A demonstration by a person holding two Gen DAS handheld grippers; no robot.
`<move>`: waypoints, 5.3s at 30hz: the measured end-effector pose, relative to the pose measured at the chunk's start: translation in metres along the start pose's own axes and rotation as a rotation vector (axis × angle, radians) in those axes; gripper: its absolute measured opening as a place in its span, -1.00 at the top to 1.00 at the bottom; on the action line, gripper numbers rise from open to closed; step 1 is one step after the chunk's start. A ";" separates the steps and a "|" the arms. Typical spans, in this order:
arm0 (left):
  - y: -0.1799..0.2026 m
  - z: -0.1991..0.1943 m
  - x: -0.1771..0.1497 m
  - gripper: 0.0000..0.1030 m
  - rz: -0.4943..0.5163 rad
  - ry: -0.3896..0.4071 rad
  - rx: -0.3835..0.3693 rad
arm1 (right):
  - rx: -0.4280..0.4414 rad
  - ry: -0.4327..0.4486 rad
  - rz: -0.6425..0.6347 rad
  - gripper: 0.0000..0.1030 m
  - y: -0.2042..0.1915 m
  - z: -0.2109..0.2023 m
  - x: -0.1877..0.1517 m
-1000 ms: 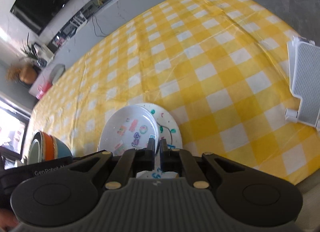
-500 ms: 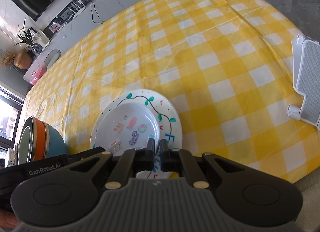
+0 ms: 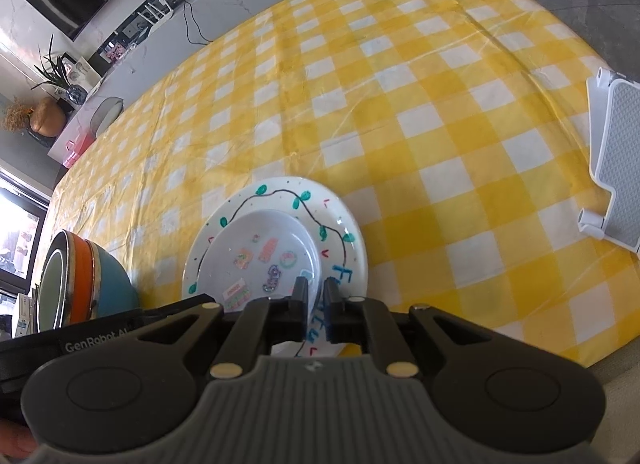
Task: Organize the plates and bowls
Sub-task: 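Lower the sticker plate onto the Fruity plate and open both tools, then close both tools on the rim of the nested bowl stack, then lift the bowl stack and carry it over the plate stack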
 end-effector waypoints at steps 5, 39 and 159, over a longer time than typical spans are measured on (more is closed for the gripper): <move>0.003 -0.006 0.004 0.44 0.001 0.023 -0.007 | 0.017 0.031 0.004 0.48 -0.001 -0.005 0.002; -0.025 -0.115 0.056 -0.07 0.201 0.227 0.047 | 0.061 0.111 -0.103 -0.07 -0.073 -0.050 0.001; 0.009 -0.016 0.043 -0.04 -0.121 0.023 -0.064 | 0.034 0.123 0.190 0.41 -0.021 -0.052 0.037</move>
Point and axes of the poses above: each gripper's, at about its wrist camera, not at the fingertips, and z roughly the way its jaws point, y to its right, x to its top, the point moved 7 cm from there along z, roughly the way its jaws point, and after that the axes turned 11 degrees about y, right-handed, at the moved point
